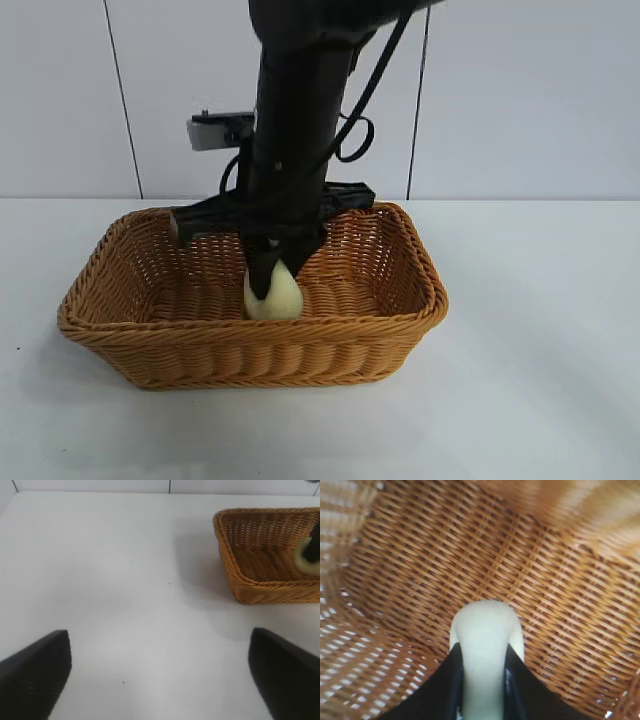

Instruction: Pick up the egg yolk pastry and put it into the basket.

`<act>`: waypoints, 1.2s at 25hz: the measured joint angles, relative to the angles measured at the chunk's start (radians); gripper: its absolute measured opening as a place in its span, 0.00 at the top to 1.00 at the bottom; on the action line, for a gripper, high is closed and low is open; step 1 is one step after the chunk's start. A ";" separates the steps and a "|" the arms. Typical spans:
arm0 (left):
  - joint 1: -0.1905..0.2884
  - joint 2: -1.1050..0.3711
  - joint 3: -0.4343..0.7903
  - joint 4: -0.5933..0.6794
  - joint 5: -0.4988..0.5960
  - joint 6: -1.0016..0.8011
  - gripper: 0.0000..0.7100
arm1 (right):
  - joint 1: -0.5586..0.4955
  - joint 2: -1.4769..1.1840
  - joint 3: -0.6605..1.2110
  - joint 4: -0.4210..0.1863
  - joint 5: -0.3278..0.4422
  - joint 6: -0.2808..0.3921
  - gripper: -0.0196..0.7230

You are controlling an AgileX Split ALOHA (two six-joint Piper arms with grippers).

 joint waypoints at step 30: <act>0.000 0.000 0.000 0.000 -0.003 0.000 0.02 | -0.408 -0.075 -0.359 -0.111 0.296 -0.063 0.13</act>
